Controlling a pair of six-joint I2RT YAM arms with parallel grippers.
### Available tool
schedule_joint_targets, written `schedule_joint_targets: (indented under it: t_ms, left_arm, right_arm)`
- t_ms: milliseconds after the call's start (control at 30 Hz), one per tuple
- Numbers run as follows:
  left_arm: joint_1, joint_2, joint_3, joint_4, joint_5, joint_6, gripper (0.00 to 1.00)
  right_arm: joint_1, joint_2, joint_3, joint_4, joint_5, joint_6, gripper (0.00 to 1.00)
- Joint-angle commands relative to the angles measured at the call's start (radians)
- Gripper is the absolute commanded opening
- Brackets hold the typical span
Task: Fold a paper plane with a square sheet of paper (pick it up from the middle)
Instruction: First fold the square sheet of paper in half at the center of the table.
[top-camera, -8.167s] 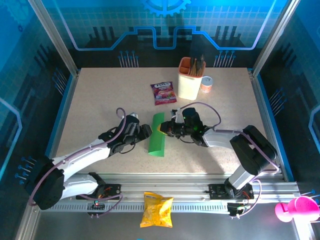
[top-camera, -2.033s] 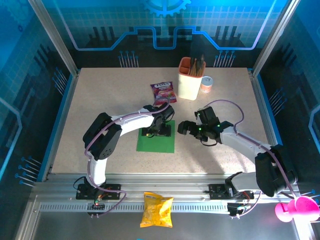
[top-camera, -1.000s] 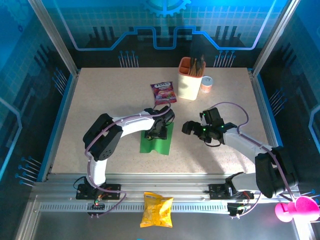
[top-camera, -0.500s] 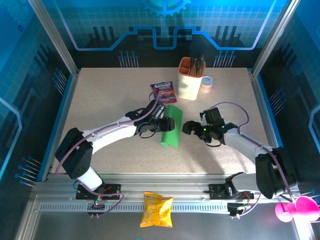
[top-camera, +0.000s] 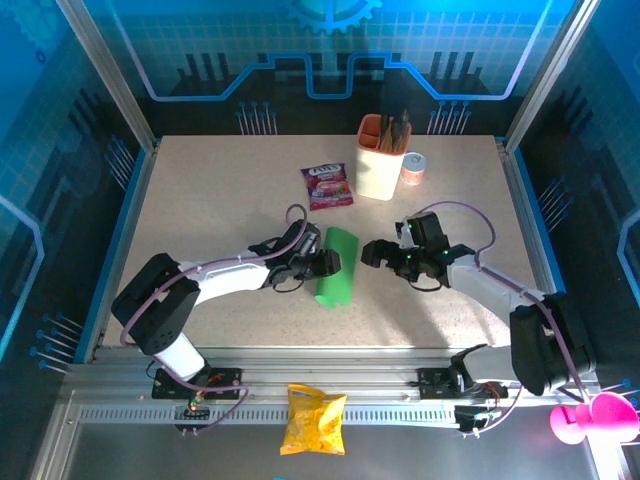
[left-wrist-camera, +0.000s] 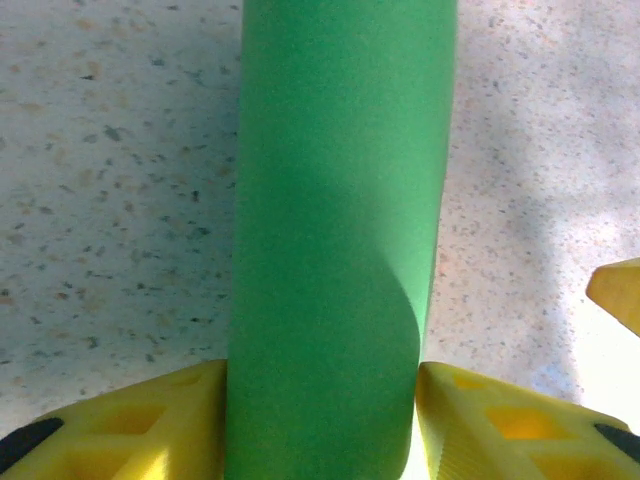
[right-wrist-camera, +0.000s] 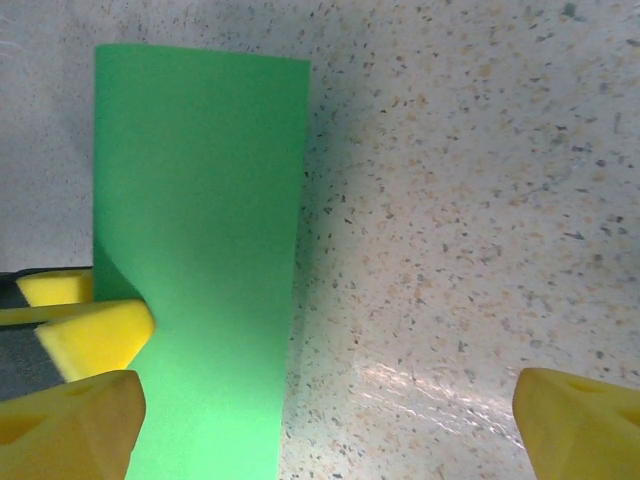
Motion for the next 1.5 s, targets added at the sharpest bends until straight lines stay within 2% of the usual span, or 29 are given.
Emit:
schedule_joint_targets:
  t_ms: [0,267,600,1100,1467]
  left_arm:
    - [0.008,0.016,-0.024,0.022,-0.063,0.005,0.51]
    - [0.016,0.018,-0.038,-0.030,-0.145,0.047,0.56]
    - [0.027,-0.024,-0.056,-0.067,-0.187,0.097,0.62]
    - [0.091,-0.122,-0.125,-0.063,-0.187,0.097,0.56]
    - [0.114,-0.105,-0.147,-0.034,-0.150,0.108,0.55]
  right_arm:
    - [-0.012,0.036,0.027,0.047,-0.059,-0.003,0.93]
    - [0.015,0.110,0.042,0.104,-0.109,0.007,0.83]
    - [0.072,0.175,0.083,0.137,-0.117,0.024,0.73]
    - [0.115,0.212,0.111,0.140,-0.094,0.043,0.67]
    - [0.155,0.255,0.165,0.143,-0.088,0.055,0.62]
